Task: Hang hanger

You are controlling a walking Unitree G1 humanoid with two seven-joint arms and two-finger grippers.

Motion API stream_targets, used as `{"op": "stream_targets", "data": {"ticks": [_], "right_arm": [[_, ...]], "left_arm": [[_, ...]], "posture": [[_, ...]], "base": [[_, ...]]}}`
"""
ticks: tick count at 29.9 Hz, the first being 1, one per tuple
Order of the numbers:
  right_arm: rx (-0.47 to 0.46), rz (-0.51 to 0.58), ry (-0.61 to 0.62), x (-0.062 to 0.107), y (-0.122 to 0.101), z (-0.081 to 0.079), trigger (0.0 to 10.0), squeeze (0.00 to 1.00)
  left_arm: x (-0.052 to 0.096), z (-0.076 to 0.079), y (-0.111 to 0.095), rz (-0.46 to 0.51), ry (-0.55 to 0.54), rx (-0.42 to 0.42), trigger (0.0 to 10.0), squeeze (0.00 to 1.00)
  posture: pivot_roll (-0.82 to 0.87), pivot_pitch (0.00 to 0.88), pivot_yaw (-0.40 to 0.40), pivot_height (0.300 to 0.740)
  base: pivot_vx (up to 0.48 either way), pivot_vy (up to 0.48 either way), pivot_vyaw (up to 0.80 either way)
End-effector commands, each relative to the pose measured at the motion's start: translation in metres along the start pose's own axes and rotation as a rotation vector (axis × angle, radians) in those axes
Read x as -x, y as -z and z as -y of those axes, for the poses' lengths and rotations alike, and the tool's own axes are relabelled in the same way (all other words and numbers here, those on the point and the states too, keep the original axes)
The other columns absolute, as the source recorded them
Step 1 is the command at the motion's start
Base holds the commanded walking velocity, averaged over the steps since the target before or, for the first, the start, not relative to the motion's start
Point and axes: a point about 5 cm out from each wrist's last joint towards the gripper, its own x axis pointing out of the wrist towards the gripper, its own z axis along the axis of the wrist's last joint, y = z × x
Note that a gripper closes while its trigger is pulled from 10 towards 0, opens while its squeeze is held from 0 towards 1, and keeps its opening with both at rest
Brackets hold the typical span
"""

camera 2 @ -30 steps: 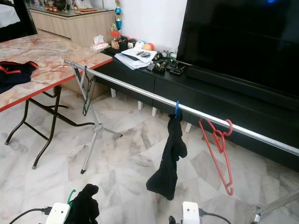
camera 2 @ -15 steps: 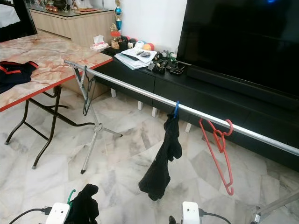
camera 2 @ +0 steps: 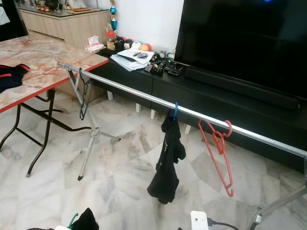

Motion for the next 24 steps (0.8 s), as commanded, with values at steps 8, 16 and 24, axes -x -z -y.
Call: {"op": "stream_targets", "data": {"ticks": [8,16,24], "right_arm": [[-0.009,-0.014,0.007,0.001,0.005,-0.001,10.0,0.00],[-0.014,-0.017,0.017,0.001,0.008,0.001,10.0,0.00],[-0.015,-0.019,0.016,0.001,0.009,0.001,10.0,0.00]], "left_arm": [[0.012,-0.045,-0.069,0.471,-0.212,-0.060,10.0,0.00],[0.045,-0.038,-0.099,0.719,0.074,-0.213,10.0,0.00],[0.071,-0.040,-0.113,0.761,0.271,-0.246,10.0,0.00]], "posture": [[0.21,0.000,-0.019,0.740],[0.22,0.008,-0.005,0.740],[0.22,0.013,-0.008,0.740]], "base": [[0.000,0.000,0.00],[0.000,0.000,0.00],[0.000,0.000,0.00]]}}
